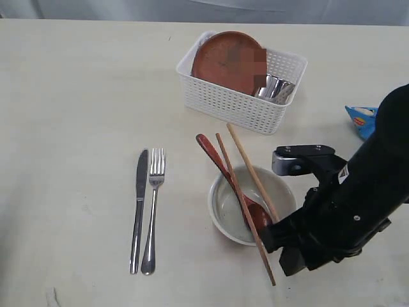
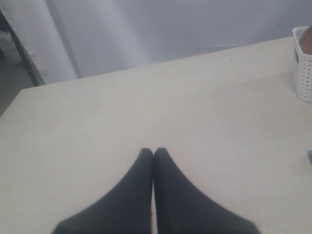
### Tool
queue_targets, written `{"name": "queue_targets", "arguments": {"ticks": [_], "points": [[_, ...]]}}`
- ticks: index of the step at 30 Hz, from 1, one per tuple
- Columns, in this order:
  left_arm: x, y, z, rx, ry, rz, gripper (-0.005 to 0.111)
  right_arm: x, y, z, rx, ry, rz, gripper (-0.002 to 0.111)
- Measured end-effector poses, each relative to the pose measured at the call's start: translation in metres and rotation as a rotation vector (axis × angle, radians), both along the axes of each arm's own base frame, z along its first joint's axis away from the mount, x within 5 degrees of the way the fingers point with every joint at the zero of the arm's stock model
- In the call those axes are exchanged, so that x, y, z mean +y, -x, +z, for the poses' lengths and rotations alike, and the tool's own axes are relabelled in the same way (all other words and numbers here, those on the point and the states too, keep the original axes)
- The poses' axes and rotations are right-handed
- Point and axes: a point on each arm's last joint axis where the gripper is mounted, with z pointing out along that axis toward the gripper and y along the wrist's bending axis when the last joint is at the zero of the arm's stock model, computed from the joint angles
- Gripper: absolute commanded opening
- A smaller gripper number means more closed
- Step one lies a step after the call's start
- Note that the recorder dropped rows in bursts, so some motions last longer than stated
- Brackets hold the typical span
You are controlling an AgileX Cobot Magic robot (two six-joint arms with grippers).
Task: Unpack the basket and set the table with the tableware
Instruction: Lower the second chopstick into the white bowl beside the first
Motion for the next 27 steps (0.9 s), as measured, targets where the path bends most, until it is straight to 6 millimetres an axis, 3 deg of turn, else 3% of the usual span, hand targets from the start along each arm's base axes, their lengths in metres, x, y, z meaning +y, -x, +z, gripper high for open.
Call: {"name": "queue_targets", "arguments": {"ticks": [4, 12, 15, 18, 21, 27], "points": [[0.000, 0.000, 0.000, 0.000, 0.000, 0.000, 0.000, 0.003, -0.002, 0.008, 0.020, -0.008, 0.038, 0.038], [0.000, 0.000, 0.000, 0.000, 0.000, 0.000, 0.000, 0.015, -0.025, 0.046, -0.041, -0.019, 0.115, 0.038], [0.000, 0.000, 0.000, 0.000, 0.000, 0.000, 0.000, 0.017, -0.036, 0.052, -0.128, -0.015, 0.105, 0.029], [0.000, 0.000, 0.000, 0.000, 0.000, 0.000, 0.000, 0.018, -0.045, 0.053, -0.227, -0.012, 0.102, 0.002], [0.000, 0.000, 0.000, 0.000, 0.000, 0.000, 0.000, 0.017, -0.056, 0.050, -0.329, 0.018, 0.123, -0.001], [0.000, 0.000, 0.000, 0.000, 0.000, 0.000, 0.000, 0.022, -0.068, 0.023, -0.291, 0.063, 0.132, -0.001]]}}
